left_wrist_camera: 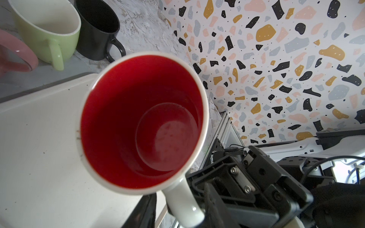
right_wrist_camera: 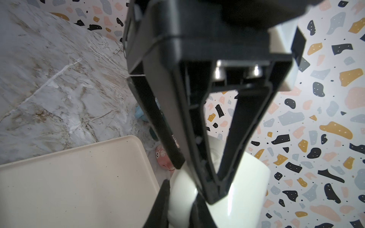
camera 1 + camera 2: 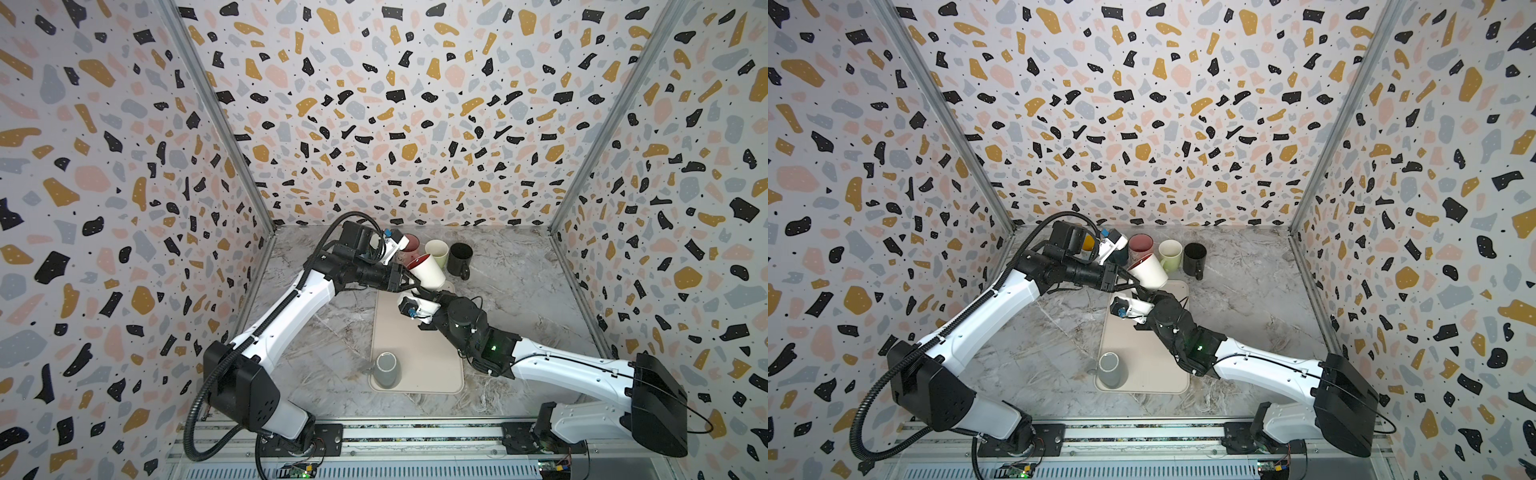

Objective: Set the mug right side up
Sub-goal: 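Hold the white mug mouth-up with the left gripper while the right gripper releases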

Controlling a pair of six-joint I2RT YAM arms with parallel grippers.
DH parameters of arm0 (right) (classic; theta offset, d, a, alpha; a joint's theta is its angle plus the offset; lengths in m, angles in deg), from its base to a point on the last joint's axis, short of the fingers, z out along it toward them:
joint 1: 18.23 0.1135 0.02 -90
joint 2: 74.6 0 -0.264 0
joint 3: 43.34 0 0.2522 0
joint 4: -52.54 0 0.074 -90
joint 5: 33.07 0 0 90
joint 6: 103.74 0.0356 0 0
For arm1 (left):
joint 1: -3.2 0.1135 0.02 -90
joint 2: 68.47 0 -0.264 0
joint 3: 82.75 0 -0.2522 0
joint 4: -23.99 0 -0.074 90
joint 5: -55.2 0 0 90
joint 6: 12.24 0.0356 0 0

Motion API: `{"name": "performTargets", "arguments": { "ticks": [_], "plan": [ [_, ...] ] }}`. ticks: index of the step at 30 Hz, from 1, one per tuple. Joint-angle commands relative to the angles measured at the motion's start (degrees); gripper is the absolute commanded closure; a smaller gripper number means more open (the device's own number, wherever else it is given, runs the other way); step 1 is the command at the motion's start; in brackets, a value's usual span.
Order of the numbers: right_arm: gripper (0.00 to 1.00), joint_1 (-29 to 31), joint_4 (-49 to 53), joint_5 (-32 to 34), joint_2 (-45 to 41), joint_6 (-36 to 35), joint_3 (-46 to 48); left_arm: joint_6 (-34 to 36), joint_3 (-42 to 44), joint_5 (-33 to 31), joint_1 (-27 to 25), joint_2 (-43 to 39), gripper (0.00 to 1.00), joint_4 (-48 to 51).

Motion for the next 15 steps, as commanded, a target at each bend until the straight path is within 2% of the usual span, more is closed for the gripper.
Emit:
{"name": "performTargets", "arguments": {
  "ticks": [1, 7, 12, 15],
  "plan": [
    [1.0, 1.9, -9.4, 0.0, -1.1, -3.0, -1.6, 0.6, 0.8, -0.2, -0.6, 1.4, 0.62, -1.3],
    [1.0, 3.0, -11.4, 1.8, -0.4, -5.5, -0.8, 1.6, 1.4, 0.0, -0.6, 1.7, 0.77, -0.4],
    [1.0, 3.4, -13.6, 3.2, 0.0, -7.4, 0.1, 2.6, 2.2, 0.0, -0.6, 1.7, 0.98, -0.5],
    [1.0, 3.5, -14.1, 3.8, 0.0, -8.0, 0.4, 2.7, 2.6, 0.1, -0.7, 1.6, 1.0, -1.4]
  ]
}}
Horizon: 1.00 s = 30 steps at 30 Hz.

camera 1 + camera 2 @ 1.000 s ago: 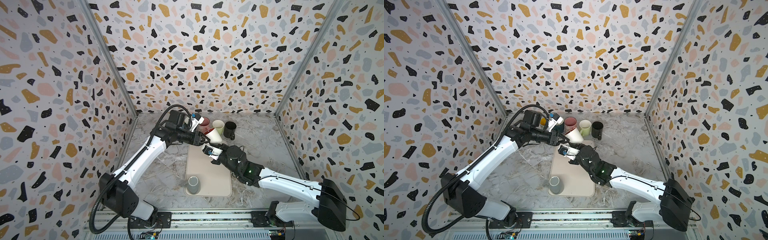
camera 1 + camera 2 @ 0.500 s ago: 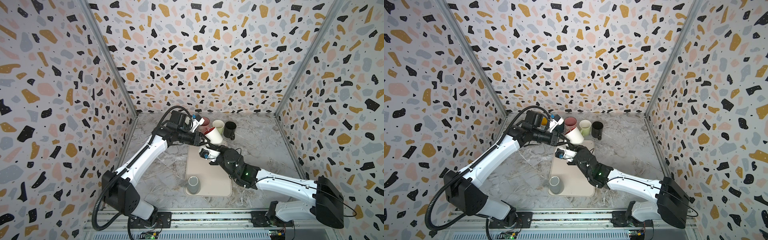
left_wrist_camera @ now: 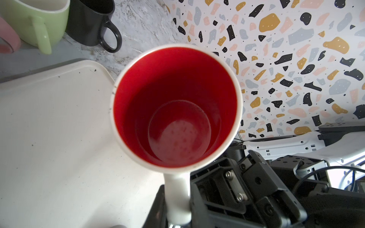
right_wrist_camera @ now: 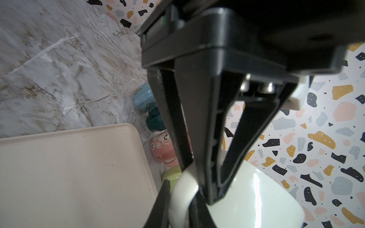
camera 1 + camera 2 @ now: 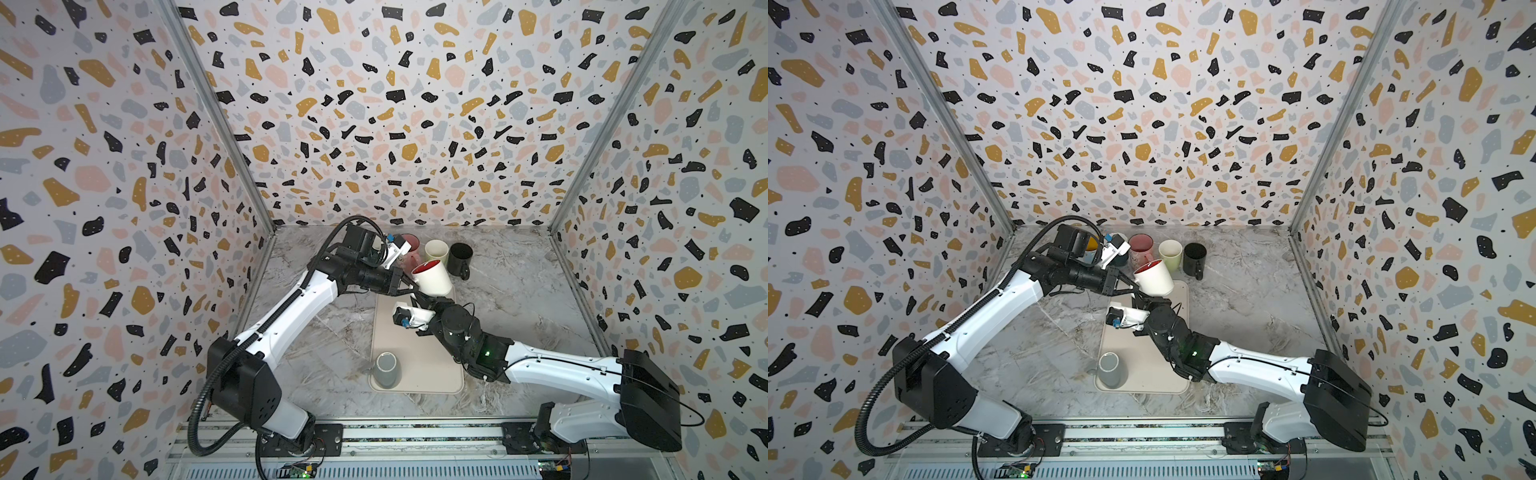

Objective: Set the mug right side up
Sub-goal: 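Hold the white mug mouth-up with the left gripper while the right gripper releases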

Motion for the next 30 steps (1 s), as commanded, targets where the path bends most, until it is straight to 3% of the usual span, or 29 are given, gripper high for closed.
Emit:
{"name": "performTargets", "arguments": {
  "ticks": [1, 18, 26, 30],
  "plan": [
    [1.0, 1.3, -11.4, -0.6, -2.2, -1.9, -1.7, 2.4, 1.3, -1.2, -0.3, 0.7, 1.0, -2.5],
    [1.0, 1.2, -12.6, 3.0, -1.5, -1.1, -0.7, -1.6, 4.1, -9.3, -0.3, -4.1, 1.0, -12.5],
    [0.79, -0.2, -10.4, 3.9, -2.0, 1.6, -0.5, -3.0, 4.9, -12.7, -0.2, -3.5, 1.0, -14.8],
    [0.73, -1.2, -8.6, 3.7, -2.4, 4.3, -0.5, -3.9, 5.7, -13.6, -0.2, -2.5, 1.0, -16.5]
  ]
}}
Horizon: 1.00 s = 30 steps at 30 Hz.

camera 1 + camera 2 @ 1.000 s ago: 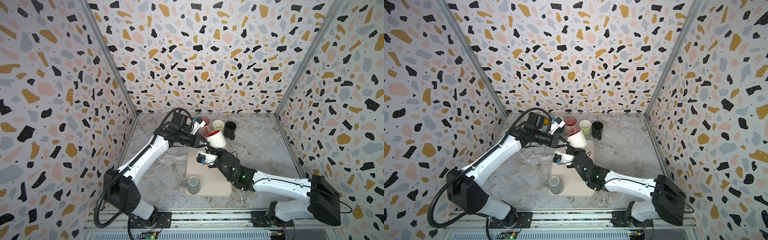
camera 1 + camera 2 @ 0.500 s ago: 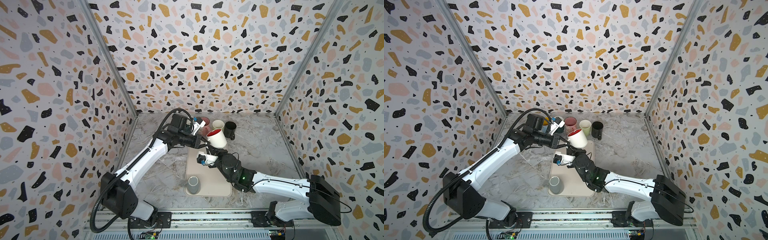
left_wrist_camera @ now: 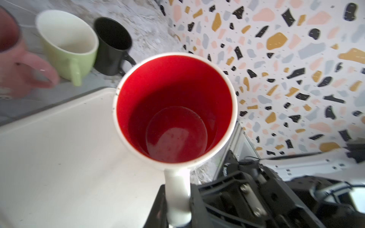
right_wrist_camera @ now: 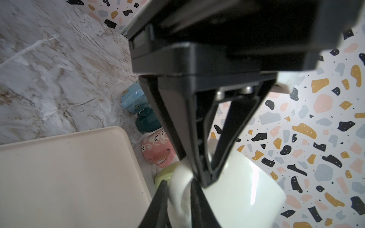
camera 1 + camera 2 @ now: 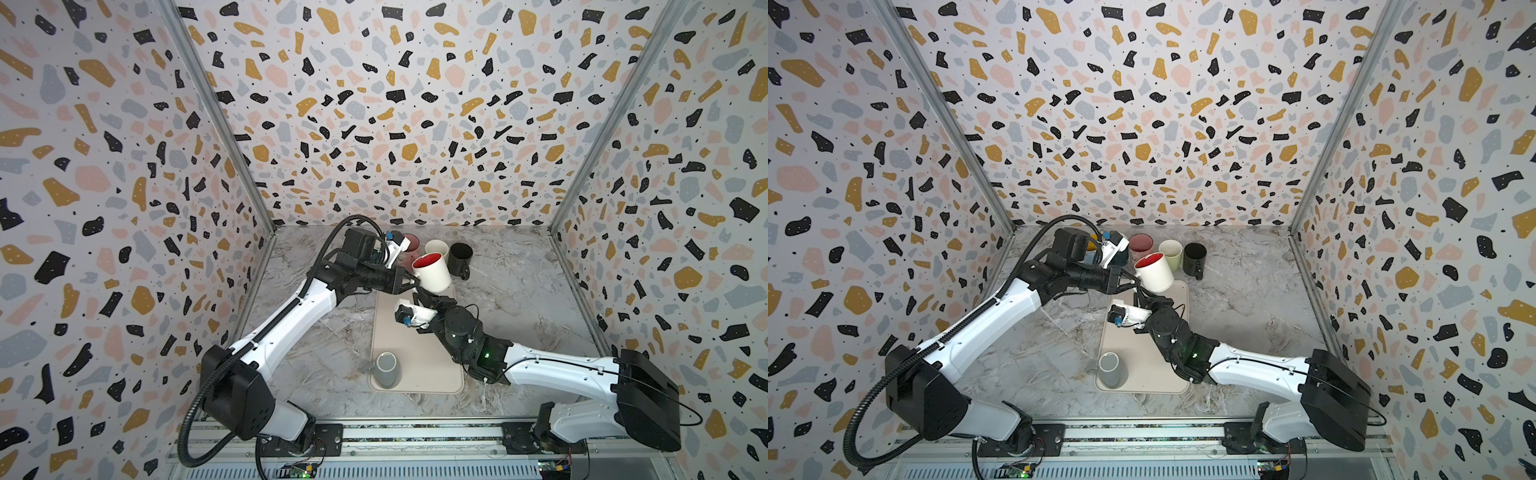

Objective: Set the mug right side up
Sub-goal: 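Hold the white mug mouth-up with the left gripper while the right gripper releases, then carry the white mug with the left gripper beside the teal mug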

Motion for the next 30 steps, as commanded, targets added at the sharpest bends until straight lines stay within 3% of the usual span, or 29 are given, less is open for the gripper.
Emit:
{"name": "performTargets", "arguments": {
  "ticks": [1, 5, 20, 30],
  "plan": [
    [0.71, -0.6, -2.5, 0.5, -2.8, 3.8, -1.9, -0.2, 0.9, -4.0, 0.9, 0.9, 1.0, -5.4],
    [0.66, -1.0, -1.5, 0.5, -3.4, 5.3, -1.5, -0.4, 1.0, -4.5, 1.0, 2.2, 1.0, -6.4],
    [0.67, -1.9, 3.6, 3.4, -6.8, 10.3, 0.5, -0.1, 1.1, -6.9, 1.9, 6.5, 1.0, -9.2],
    [0.68, -2.1, 5.2, 4.8, -10.2, 13.4, 2.4, 1.4, 5.7, -13.0, 2.5, 3.5, 1.0, -10.4]
  ]
}}
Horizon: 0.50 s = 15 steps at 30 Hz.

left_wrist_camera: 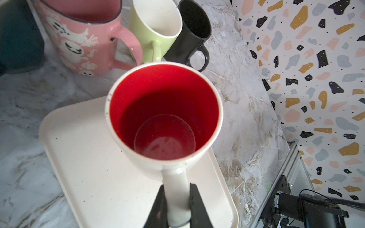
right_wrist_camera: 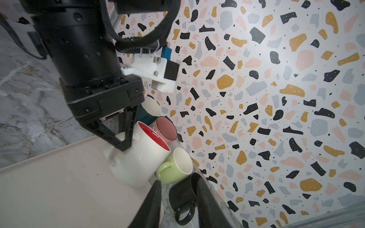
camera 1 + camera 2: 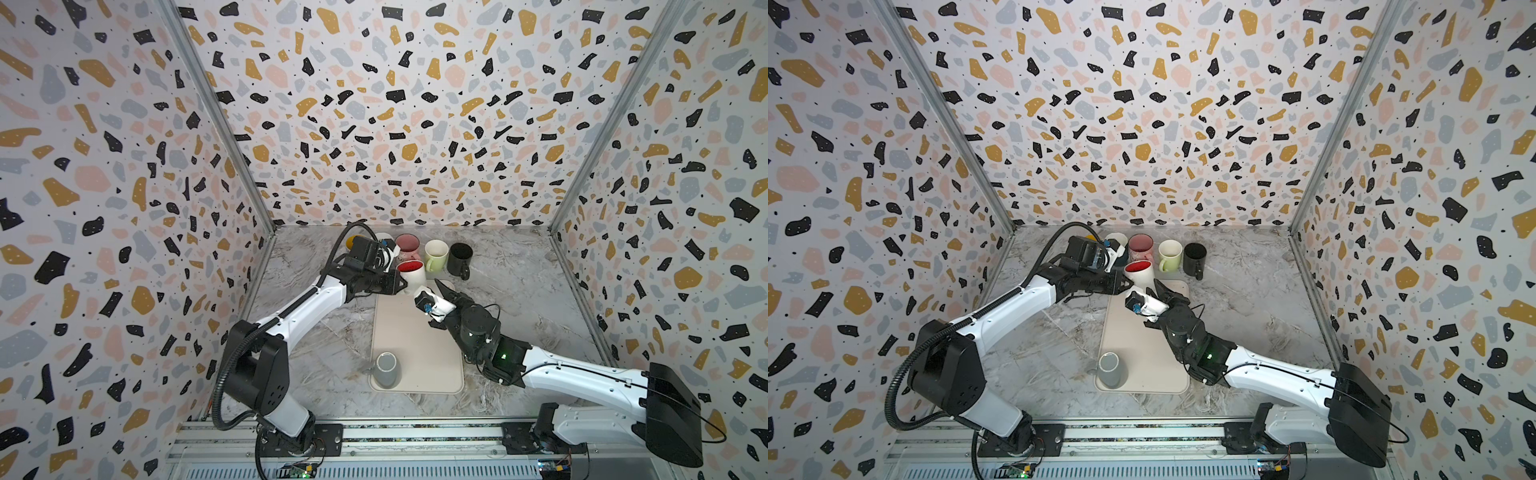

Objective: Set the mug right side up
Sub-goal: 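Carry the white mug with the left gripper beside the teal mug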

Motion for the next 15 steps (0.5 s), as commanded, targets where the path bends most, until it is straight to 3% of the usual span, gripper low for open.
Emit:
{"name": "performTargets", "arguments": {
  "ticks": [1, 15],
  "plan": [
    [0.68, -0.3, 0.8, 1.8, -2.4, 2.6, 0.6, 1.6, 1.2, -2.3, 0.6, -3.7, 1.0, -6.0],
    [0.68, -0.7, 1.6, 1.8, -3.1, 3.9, 1.4, 2.2, 8.6, -13.1, 2.0, -11.2, 1.0, -9.4]
  ]
}}
